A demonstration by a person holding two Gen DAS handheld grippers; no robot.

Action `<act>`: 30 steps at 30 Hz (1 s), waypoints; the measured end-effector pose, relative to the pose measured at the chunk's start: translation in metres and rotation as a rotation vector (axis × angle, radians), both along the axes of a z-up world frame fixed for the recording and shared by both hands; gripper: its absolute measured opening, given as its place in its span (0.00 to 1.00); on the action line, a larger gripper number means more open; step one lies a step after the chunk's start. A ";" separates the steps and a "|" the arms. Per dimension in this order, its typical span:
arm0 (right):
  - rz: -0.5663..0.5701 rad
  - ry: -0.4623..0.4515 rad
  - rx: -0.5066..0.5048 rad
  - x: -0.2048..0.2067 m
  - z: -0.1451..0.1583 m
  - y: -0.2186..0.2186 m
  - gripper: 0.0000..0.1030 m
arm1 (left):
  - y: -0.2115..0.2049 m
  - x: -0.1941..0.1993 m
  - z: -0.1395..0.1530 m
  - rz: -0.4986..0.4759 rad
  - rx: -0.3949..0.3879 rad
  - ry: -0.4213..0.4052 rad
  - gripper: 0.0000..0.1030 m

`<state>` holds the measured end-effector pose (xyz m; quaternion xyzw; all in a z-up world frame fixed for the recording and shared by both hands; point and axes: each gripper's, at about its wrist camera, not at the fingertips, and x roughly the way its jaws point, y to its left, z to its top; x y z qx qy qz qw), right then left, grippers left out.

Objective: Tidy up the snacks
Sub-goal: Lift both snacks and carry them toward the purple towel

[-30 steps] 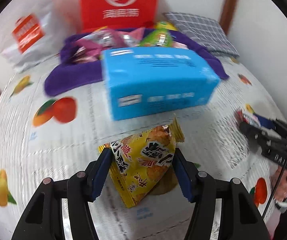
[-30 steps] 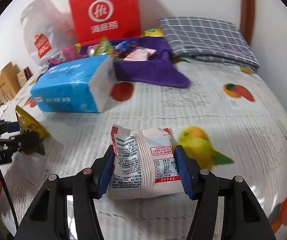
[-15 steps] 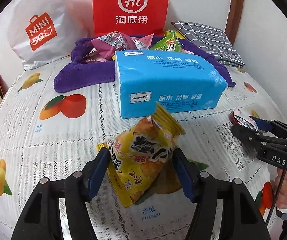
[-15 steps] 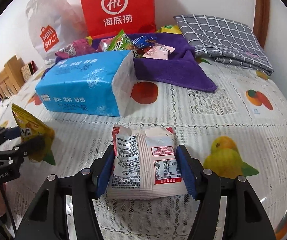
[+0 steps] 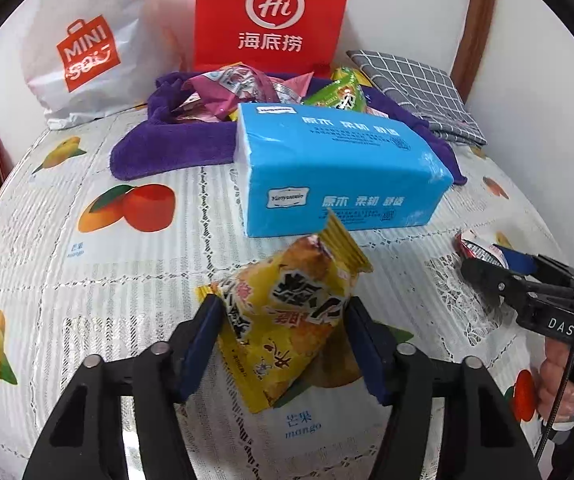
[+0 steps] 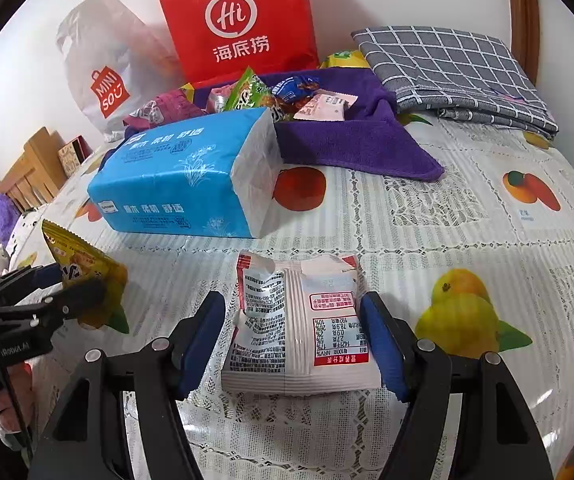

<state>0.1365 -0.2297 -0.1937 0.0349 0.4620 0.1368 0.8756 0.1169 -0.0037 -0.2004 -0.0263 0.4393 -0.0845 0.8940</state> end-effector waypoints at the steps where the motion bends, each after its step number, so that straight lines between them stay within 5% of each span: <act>1: 0.006 0.000 0.011 -0.001 0.000 -0.001 0.65 | 0.000 -0.001 0.000 0.000 -0.003 -0.001 0.55; 10: 0.001 -0.002 0.017 -0.001 0.000 -0.002 0.58 | -0.008 -0.012 0.004 -0.011 0.037 -0.005 0.49; 21: 0.010 0.020 0.126 -0.007 0.005 -0.006 0.56 | -0.003 -0.022 0.037 -0.017 -0.046 0.012 0.49; 30: 0.023 -0.055 0.135 -0.019 0.042 -0.002 0.56 | -0.008 -0.014 0.052 -0.006 -0.079 0.035 0.49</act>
